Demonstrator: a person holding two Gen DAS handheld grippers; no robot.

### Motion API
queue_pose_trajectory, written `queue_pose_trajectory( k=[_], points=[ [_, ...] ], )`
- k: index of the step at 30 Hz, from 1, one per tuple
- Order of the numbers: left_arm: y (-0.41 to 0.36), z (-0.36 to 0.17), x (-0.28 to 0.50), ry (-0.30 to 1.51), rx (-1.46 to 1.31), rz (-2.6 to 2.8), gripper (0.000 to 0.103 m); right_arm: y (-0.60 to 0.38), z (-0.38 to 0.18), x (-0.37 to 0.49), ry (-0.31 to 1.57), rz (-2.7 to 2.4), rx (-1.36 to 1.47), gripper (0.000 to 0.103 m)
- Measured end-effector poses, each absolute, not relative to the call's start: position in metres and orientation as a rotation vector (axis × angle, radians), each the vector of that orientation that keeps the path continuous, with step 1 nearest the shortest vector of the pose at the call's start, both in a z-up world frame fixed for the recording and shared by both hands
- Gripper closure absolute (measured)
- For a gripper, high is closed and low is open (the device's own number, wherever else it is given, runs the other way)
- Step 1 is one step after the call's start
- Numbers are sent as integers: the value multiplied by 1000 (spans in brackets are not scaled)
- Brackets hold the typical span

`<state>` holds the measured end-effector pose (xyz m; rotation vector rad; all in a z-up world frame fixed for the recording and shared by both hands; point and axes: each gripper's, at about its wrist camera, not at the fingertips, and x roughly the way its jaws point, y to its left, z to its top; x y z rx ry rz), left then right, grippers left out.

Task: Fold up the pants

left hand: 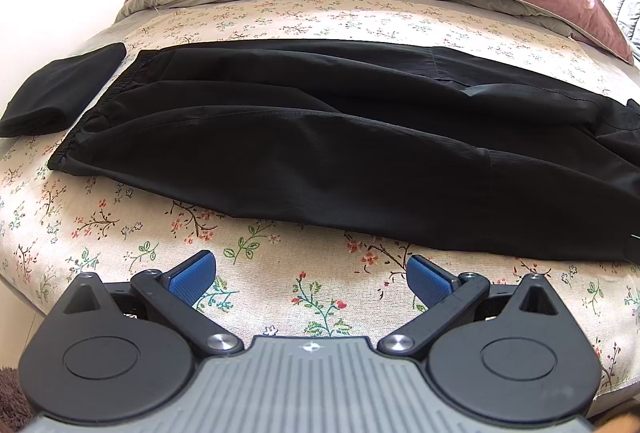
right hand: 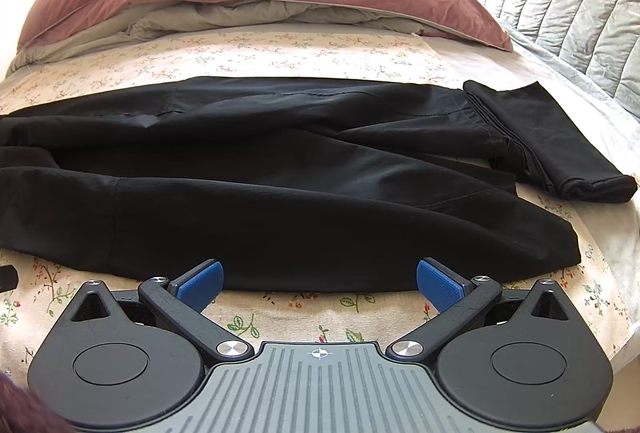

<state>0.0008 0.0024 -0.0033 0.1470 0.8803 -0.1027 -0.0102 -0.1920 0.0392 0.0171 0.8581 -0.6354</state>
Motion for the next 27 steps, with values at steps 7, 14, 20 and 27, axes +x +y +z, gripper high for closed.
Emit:
queue_pose_trajectory(
  k=[7,14,20,27],
  points=[
    [3,-3,1,881,147,-103,0,-192,39,-10,858,-636,16,0],
    [3,-3,1,880,148,-103,0,-193,38,-9,861,-641,10,0],
    [3,-4,2,883,146,-103,0,-193,38,-8,865,-647,2,0],
    [14,-7,8,847,121,-84,0,-192,35,-3,882,-635,-7,0]
  ],
)
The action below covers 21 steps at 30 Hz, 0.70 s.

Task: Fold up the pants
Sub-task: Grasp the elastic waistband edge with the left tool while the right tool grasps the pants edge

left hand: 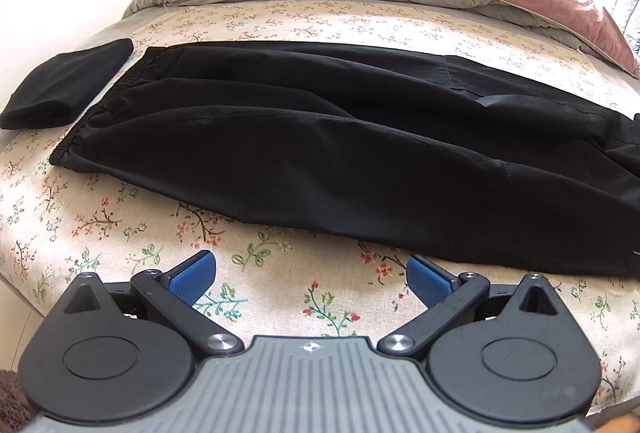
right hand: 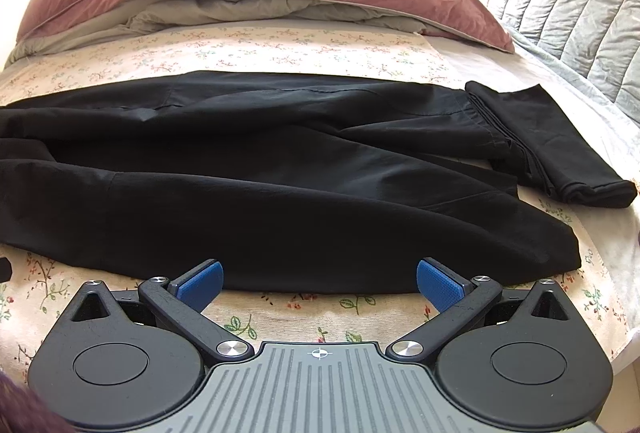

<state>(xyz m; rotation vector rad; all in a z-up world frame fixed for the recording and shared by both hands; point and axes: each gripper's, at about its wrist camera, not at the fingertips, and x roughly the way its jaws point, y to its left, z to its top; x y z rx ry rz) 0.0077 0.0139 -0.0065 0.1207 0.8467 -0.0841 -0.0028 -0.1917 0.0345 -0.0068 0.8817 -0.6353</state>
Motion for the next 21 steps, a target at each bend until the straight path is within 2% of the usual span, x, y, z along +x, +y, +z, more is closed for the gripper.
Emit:
queue_pose_trajectory(
  k=[4,13,21],
  points=[
    [24,-5,18,822,167,-78,0,-188,27,6,909,-579,-47,0],
    [86,10,57,874,57,-89,0,-161,17,24,852,-399,-166,0],
    [175,-3,100,896,-173,33,0,-142,6,54,929,-178,-50,0]
  ],
)
